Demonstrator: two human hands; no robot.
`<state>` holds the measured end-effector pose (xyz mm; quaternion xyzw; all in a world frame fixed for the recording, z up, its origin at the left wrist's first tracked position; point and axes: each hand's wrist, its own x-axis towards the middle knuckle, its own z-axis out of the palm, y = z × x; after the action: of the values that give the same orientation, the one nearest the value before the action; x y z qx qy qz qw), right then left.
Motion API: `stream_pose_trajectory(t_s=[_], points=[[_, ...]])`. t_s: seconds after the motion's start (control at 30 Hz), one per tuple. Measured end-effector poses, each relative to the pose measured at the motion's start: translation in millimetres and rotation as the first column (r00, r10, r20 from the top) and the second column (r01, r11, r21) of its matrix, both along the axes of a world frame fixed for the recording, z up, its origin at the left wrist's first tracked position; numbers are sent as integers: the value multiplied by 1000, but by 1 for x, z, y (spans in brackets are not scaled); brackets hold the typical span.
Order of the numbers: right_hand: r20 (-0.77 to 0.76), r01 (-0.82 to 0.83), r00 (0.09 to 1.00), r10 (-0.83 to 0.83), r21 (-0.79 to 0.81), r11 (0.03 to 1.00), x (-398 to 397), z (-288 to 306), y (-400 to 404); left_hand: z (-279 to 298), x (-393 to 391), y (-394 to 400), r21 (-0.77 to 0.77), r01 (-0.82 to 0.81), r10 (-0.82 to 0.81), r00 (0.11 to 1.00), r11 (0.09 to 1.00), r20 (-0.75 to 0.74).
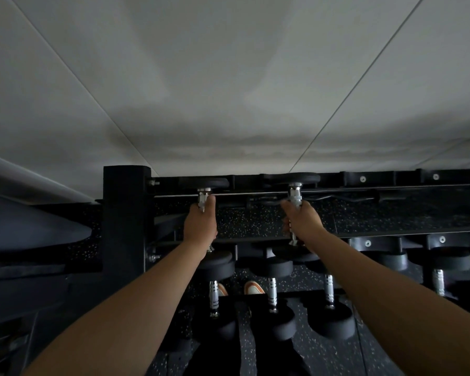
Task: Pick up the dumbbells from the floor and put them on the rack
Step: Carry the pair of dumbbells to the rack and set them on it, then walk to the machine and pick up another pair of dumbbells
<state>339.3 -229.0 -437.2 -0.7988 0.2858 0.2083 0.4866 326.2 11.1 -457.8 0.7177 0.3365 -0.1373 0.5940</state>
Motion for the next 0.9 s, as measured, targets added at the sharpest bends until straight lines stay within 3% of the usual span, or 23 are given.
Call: stream_pose_trajectory(t_s=[0.17, 0.3, 0.4, 0.6, 0.9], points=[[-56, -139, 990, 132, -158, 978, -3, 17, 5, 8, -5, 2, 9, 63, -63, 998, 998, -10], [-40, -224, 974, 221, -250, 942, -16, 34, 8, 24, -20, 6, 160, 148, -152, 988, 976, 11], [16, -307, 945, 328, -308, 900, -32, 48, 11, 42, -47, 14, 242, 109, -136, 986, 964, 97], [241, -420, 844, 480, -260, 869, -83, 72, 24, 65, -162, 52, 377, -99, 57, 991, 921, 121], [190, -722, 597, 779, -295, 626, -207, 66, 85, 65, -412, 88, 424, -377, 382, 921, 823, 78]])
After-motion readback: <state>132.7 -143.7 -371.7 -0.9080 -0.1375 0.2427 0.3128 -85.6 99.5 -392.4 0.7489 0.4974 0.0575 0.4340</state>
